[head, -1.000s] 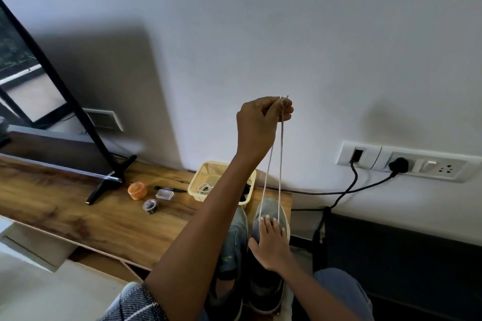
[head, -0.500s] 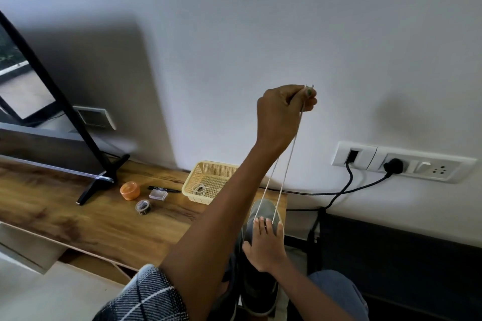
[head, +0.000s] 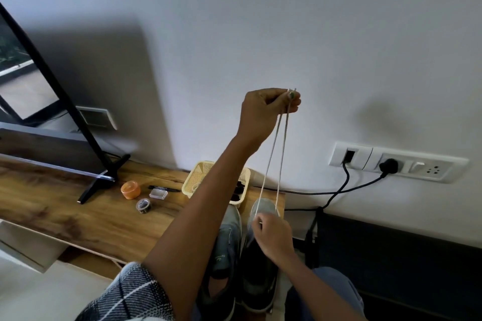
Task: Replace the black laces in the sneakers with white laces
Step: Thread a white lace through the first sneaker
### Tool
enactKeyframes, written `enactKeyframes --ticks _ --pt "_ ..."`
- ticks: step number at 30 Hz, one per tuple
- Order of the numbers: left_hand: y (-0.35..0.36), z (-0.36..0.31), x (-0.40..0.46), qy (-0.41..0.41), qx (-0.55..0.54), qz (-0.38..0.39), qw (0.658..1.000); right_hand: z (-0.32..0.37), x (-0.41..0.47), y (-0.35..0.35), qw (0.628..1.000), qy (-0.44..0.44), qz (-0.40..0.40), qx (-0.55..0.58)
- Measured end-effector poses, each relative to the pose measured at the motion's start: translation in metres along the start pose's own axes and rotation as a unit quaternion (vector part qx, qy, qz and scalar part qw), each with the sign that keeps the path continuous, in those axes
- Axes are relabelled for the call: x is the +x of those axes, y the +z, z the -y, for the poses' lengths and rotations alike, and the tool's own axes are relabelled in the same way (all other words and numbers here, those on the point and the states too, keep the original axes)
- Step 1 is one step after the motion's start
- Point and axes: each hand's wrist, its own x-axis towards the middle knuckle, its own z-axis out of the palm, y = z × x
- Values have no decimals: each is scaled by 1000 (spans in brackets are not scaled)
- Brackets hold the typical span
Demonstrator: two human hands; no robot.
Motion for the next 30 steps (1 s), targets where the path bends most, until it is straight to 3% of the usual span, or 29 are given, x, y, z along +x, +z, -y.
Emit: enactKeyframes --ticks 5,8,16,30 --pt "-7 -2 -3 -12 11 7 1000 35 21 -82 956 30 -219 193" --pt "-6 -5 -8 -17 13 10 1000 61 35 -142 908 7 -279 313" --pt "-3 -14 -19 -29 9 14 999 93 57 -212 888 -13 -163 429" --pt "-8 -17 -29 -58 16 27 998 97 52 -211 892 -13 -202 404"
